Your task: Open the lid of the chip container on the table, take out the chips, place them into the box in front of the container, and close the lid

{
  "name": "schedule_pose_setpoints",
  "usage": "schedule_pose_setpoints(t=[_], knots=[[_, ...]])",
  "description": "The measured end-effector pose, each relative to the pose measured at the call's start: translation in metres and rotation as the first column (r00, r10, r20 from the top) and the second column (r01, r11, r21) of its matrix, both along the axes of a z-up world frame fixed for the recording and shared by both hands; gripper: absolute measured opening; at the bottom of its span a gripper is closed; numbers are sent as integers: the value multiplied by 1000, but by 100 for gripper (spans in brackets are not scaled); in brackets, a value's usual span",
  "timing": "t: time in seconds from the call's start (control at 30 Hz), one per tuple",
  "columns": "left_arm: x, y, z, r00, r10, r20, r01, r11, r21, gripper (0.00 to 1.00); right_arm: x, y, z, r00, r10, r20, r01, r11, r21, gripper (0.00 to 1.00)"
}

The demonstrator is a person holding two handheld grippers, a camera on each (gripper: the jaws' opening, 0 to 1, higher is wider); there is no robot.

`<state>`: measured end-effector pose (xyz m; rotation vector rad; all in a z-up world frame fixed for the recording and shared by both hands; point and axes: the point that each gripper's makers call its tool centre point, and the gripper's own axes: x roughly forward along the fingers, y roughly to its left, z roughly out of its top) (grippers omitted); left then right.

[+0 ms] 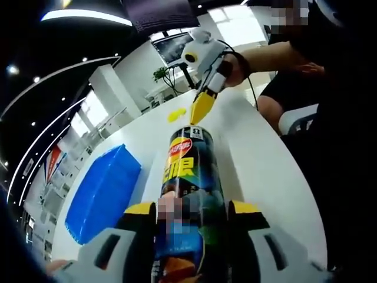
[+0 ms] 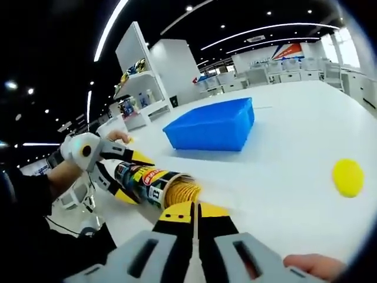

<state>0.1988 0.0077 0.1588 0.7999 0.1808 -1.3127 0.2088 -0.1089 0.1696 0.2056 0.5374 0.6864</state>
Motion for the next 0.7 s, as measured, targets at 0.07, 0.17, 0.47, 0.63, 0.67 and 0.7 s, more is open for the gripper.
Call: schedule_pose_setpoints(t=[0.07,0.17,0.47,0.63,0.67,0.7], knots=[[0,0,0,1000,-4,5,4,1000,-1,49,0,0,-2,1000,3,-13,-3,1000,3,2],[-1,1,-1,1000,-19,24,19,1000,-1,50,0,-2,-7,1000,6,21,-4,997,-78,4],[-2,0,0,1000,-24,8,24,999,-20,50,3,16,-1,999,38,28,-37,998,-45,6],[-3,0,0,999,-34,14,34,999,-21,50,4,12,-12,999,36,23,-33,995,-95,3],[-3,0,0,999,-34,13,34,999,-22,50,2,14,-11,999,31,20,-30,997,-77,2],[-3,0,0,999,-33,13,34,999,-23,50,0,15,-10,999,34,12,-33,998,-48,1]])
